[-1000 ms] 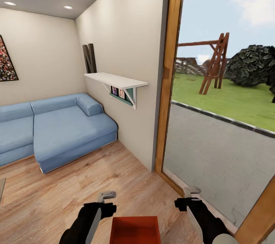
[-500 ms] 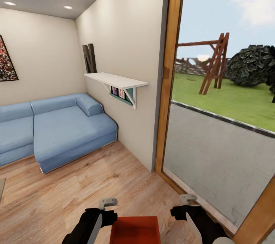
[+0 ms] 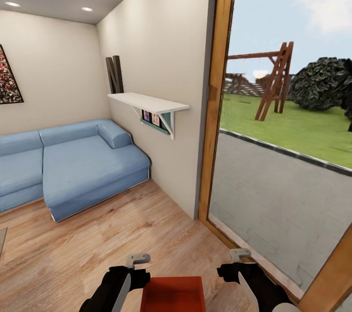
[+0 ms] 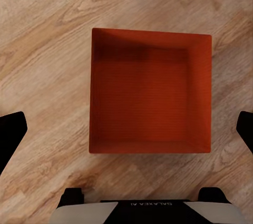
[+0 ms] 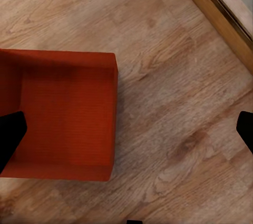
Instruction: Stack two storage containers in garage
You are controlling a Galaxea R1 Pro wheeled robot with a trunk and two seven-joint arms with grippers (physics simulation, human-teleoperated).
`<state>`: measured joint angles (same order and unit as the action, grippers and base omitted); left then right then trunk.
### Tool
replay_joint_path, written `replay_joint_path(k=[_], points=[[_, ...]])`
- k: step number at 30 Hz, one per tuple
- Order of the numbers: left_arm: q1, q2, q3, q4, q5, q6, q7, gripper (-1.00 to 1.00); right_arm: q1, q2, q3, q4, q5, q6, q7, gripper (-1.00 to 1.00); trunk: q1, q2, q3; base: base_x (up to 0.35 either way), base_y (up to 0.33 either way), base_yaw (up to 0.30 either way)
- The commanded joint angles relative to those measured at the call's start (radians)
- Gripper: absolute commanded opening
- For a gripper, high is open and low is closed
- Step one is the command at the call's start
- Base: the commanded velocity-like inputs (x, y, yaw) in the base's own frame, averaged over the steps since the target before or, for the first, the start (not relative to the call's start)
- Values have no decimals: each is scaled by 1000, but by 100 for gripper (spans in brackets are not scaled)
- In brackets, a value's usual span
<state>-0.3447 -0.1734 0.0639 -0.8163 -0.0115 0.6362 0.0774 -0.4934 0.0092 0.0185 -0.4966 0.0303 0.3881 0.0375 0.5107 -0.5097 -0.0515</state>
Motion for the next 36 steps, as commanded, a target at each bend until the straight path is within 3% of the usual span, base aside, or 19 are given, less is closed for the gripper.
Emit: replay_joint_path(k=[1,36], points=[[-1,-1,3,-1,-1,5,2,100,-1,-1,1,-2,3,6,3,100,4,-9,-5,0,0,0],[-1,-1,2,14,-2,5,12,100,-1,-2,1,4,3,6,5,100,139,-254,-122,0,0,0]])
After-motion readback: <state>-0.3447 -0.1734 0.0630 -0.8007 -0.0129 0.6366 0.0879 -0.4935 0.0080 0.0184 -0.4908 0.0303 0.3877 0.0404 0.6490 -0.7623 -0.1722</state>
